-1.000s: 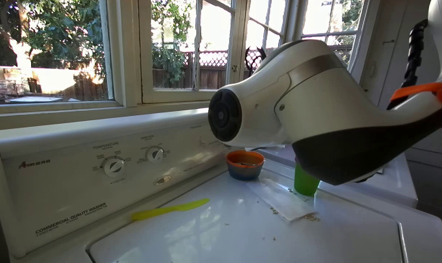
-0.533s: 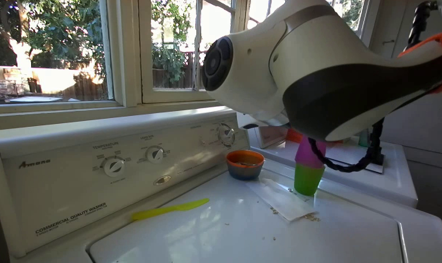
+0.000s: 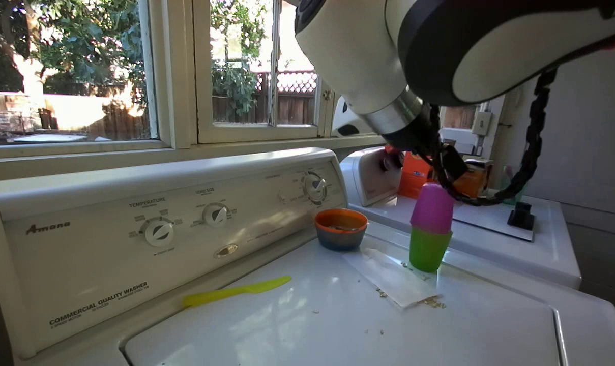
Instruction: Put the purple cup on the green cup in an upside down position
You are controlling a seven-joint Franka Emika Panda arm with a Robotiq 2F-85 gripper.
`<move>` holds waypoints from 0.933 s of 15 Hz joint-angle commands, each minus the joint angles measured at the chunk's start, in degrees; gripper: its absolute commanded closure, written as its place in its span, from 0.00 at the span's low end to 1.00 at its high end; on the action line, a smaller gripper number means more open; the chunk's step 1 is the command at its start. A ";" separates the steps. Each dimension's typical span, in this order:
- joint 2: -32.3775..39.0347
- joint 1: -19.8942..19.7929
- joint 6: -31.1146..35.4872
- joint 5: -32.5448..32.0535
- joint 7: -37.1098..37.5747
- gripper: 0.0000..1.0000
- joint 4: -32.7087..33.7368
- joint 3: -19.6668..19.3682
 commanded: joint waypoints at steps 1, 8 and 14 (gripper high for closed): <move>-4.62 -3.92 5.19 6.10 5.14 0.00 -3.50 2.46; -11.66 -9.86 14.98 12.82 11.96 0.00 -9.52 4.64; -19.23 -15.35 23.94 19.41 17.69 0.00 -17.85 5.99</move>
